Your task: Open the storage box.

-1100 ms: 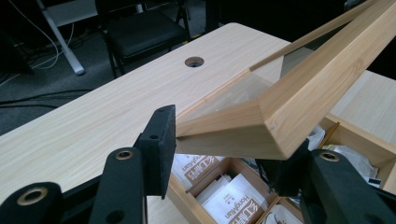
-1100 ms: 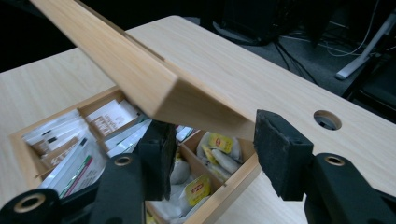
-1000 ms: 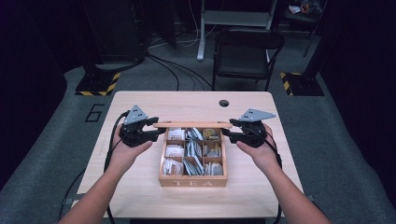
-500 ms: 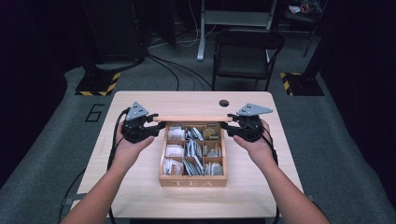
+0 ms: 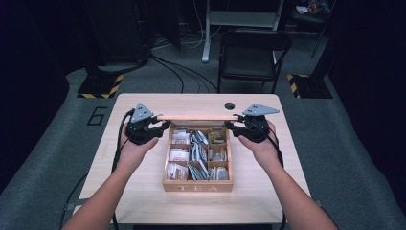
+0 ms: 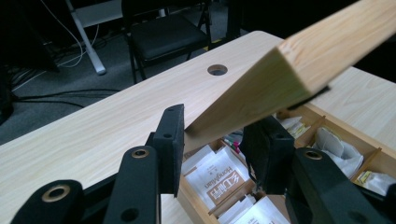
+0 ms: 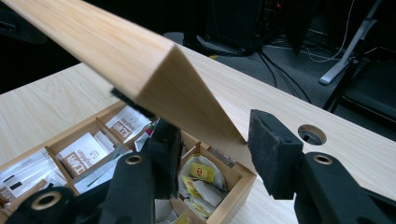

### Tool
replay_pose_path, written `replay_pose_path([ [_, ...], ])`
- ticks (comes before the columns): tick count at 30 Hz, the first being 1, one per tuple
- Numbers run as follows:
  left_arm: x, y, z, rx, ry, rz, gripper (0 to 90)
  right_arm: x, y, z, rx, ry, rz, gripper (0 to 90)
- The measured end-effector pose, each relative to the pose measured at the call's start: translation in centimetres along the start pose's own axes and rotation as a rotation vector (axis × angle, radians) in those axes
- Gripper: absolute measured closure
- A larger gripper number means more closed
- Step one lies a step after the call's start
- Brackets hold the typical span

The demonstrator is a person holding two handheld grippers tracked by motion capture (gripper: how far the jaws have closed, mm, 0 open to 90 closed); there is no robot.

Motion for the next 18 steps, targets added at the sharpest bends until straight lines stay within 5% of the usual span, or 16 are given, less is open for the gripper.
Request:
replay_pose_path([
  [18, 0.8, 1.3, 0.1, 0.016, -0.064, 0.000, 62.4, -0.8, 1.2, 0.1, 0.005, 0.017, 0.035, 57.0],
])
Point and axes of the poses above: each handheld gripper's, and its own axes: y roughly forward along the jaws, z roughly out of its underside, x roughly to its left, the point moved 2 cm from there along y, roughly forward along the jaws, and after that the axes turned 5 degrees about -z, right-handed, at the moved point
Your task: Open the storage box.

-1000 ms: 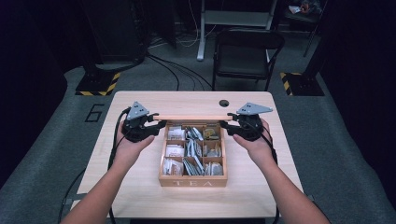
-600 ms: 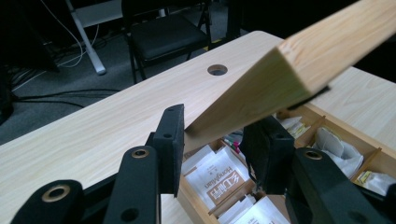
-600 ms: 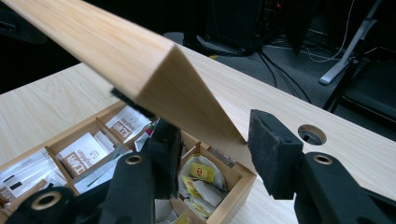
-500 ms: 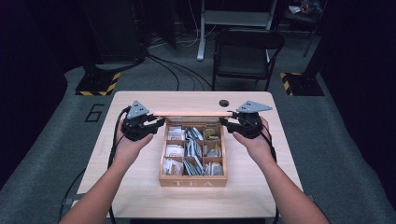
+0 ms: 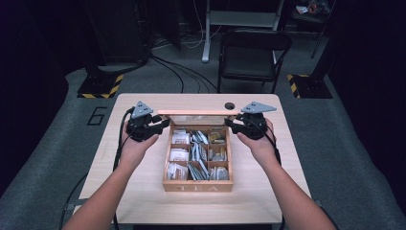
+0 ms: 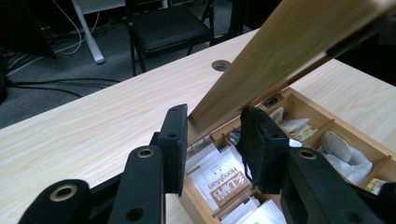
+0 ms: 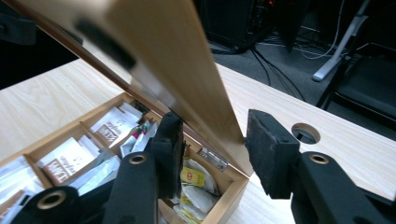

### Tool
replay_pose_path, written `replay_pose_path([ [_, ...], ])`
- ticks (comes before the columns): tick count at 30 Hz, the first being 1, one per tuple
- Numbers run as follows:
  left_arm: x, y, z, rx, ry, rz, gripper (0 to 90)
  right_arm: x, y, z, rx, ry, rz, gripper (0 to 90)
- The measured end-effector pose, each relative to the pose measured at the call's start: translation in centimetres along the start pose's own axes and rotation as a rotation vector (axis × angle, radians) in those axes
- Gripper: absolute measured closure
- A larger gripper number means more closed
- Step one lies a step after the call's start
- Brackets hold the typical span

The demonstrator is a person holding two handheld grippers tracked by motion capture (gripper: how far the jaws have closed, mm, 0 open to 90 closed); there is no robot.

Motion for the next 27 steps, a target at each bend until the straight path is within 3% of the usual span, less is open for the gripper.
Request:
replay_pose_path([
  [7, 0.2, 0.4, -0.2, -0.013, -0.022, -0.007, 62.4, -0.2, 0.4, 0.0, -0.012, -0.027, 0.034, 59.4],
  [14, 0.6, 1.1, -0.2, -0.023, -0.051, 0.000, 60.9, -0.5, 0.6, -0.1, -0.025, -0.020, 0.035, 60.0],
  [27, 0.7, 2.8, -0.2, 0.011, -0.020, -0.038, 60.9, -0.8, 0.9, -0.4, -0.025, 0.019, 0.031, 59.6],
])
Point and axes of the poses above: each handheld gripper's, and its own axes: y roughly forward along the jaws, z roughly out of its underside, x roughly to its left, the point moved 2 cm from there along y, roughly forward along the jaws, and after that the axes turned 5 degrees about -z, right-handed, at the moved point
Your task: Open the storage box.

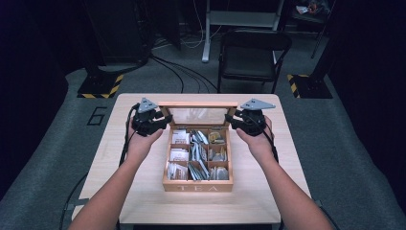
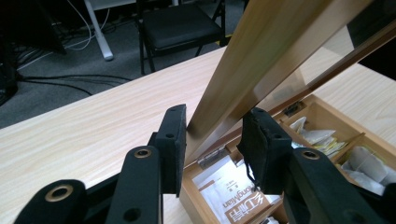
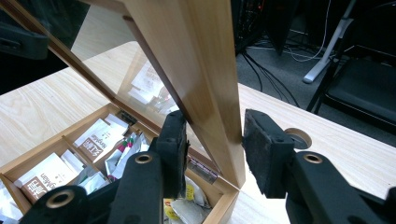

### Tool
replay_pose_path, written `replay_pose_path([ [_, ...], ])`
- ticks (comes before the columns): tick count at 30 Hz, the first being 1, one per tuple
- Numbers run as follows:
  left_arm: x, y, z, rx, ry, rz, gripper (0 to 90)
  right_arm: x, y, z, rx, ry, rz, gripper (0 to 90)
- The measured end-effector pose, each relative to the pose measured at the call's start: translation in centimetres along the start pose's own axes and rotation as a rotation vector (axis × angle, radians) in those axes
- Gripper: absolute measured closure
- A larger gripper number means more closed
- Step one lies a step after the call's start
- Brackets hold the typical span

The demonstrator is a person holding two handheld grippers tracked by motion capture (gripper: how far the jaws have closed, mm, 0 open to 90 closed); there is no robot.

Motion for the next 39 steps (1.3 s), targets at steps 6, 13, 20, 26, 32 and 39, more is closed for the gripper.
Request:
replay_pose_path([
  [6, 0.2, 0.3, 0.1, -0.002, -0.005, 0.015, 61.1, -0.2, 0.6, 0.4, 0.004, 0.013, 0.002, 56.0],
  [13, 0.4, 0.4, 0.2, 0.000, -0.006, 0.018, 61.2, -0.6, 1.5, 1.1, 0.018, 0.012, 0.017, 55.6],
  [20, 0.6, 0.7, 0.1, -0.013, -0.022, 0.021, 61.3, -1.2, 2.5, 1.7, 0.021, 0.025, 0.000, 57.1],
  [26, 0.7, 1.0, 0.1, -0.014, -0.016, 0.020, 61.3, -1.3, 2.6, 1.7, 0.001, -0.011, 0.012, 60.0],
  [32, 0.9, 1.7, 0.2, -0.007, -0.013, 0.028, 59.2, -1.6, 2.6, 1.6, 0.007, 0.001, 0.006, 61.4],
  [39, 1.4, 2.1, 0.4, -0.006, -0.025, 0.032, 61.9, -1.8, 2.9, 1.5, 0.007, 0.032, 0.001, 60.6],
])
Point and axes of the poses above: each handheld gripper's, and its own axes: y roughly forward along the jaws, z roughly out of its underside, x roughly to its left, the point moved 2 cm from there along y, roughly forward along the jaws, and after that the axes turned 5 degrees about -z, right-handed, at the moved point
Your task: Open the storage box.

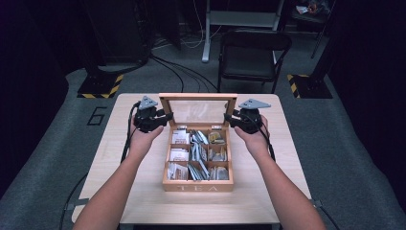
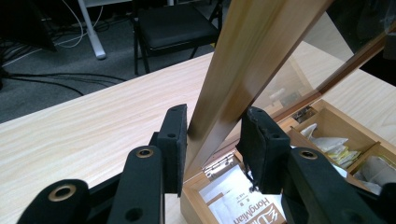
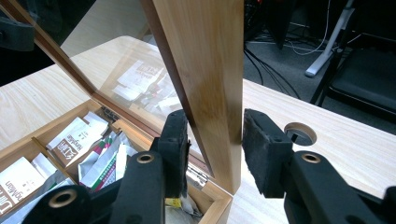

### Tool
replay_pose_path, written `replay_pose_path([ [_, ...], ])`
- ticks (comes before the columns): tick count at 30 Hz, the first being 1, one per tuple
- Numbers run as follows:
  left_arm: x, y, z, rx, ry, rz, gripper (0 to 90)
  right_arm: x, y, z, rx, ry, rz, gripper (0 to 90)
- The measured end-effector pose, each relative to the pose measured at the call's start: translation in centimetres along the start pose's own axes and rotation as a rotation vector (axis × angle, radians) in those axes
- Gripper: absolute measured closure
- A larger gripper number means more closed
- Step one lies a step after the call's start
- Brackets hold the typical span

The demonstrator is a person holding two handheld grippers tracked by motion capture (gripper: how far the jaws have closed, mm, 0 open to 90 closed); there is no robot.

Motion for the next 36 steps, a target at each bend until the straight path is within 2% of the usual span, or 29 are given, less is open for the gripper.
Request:
replay_pose_path([
  [4, 0.0, 0.1, 0.0, 0.000, -0.013, -0.011, 62.2, -0.1, 0.3, 0.0, -0.011, -0.013, -0.001, 57.9],
  [8, 0.1, 0.2, -0.1, 0.008, -0.015, -0.002, 62.3, -0.3, 0.8, 0.3, 0.008, 0.000, -0.002, 56.7],
  [11, 0.1, 0.3, -0.1, -0.002, -0.016, -0.009, 62.4, -0.5, 1.2, 0.5, 0.016, 0.005, -0.008, 57.5],
  [16, 0.2, 0.4, -0.2, -0.001, -0.019, -0.009, 62.6, -0.5, 1.5, 0.5, 0.024, -0.028, 0.004, 59.6],
  [19, 0.3, 0.5, -0.2, -0.009, -0.016, -0.009, 62.6, -0.5, 1.5, 0.5, 0.026, -0.025, 0.003, 60.2],
  [22, 0.4, 0.8, -0.2, -0.024, -0.045, -0.007, 62.3, -0.7, 1.7, 0.4, 0.024, -0.027, 0.006, 61.0],
  [26, 0.8, 1.1, -0.2, -0.017, -0.060, 0.016, 60.9, -0.8, 1.8, 0.4, 0.023, -0.019, 0.002, 61.6],
  [36, 1.0, 1.9, -0.1, 0.010, -0.043, 0.003, 62.8, -1.2, 2.1, 0.2, 0.022, -0.005, -0.004, 62.5],
])
Point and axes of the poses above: each handheld gripper's, and its own axes: y roughly forward along the jaws, z roughly out of its underside, x roughly to its left, the point moved 2 cm from there along y, roughly forward along the jaws, and after that the axes turned 5 degrees about -z, right-handed, at the moved point
